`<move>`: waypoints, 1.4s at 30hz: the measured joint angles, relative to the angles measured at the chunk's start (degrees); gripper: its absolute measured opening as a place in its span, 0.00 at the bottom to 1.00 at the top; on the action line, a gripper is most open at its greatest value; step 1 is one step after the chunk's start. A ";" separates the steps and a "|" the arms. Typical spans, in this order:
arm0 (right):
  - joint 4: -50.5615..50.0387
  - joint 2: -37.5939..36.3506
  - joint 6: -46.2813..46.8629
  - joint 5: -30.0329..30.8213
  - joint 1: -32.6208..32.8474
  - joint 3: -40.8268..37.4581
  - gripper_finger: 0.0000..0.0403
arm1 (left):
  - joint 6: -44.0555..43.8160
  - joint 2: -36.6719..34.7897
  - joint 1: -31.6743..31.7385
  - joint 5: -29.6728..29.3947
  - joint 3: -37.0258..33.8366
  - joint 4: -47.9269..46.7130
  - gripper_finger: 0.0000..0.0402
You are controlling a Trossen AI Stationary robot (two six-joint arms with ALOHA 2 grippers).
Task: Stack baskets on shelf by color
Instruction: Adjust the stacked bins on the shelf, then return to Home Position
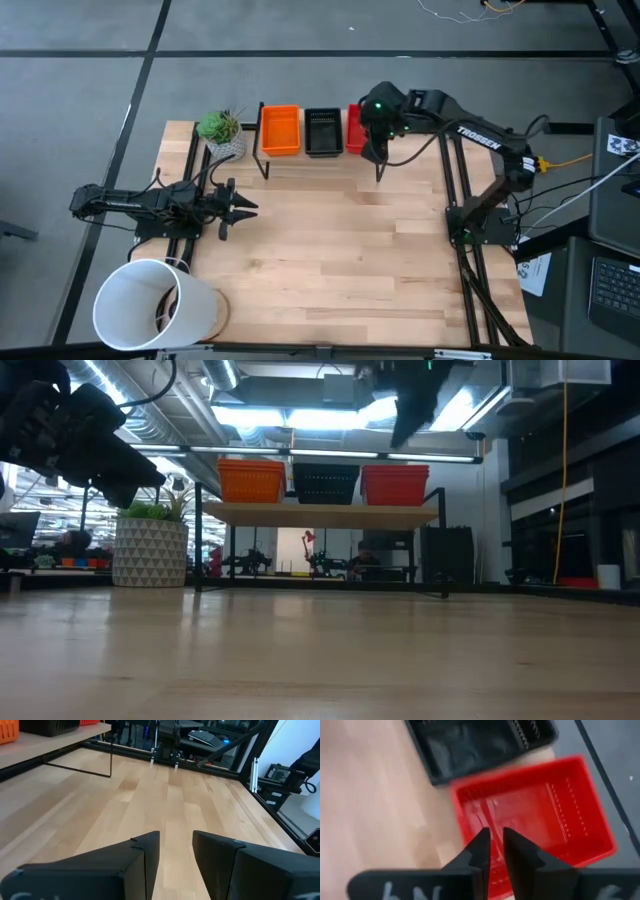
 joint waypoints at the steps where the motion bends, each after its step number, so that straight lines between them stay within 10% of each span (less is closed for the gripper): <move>1: 1.89 -0.56 -0.75 -0.10 -0.85 -2.74 0.13 | 0.00 0.00 0.00 0.00 0.00 0.00 0.27; 42: 6.60 -6.91 -7.61 -6.30 0.36 -10.25 0.13 | 0.02 0.00 0.00 0.00 -0.02 0.00 0.27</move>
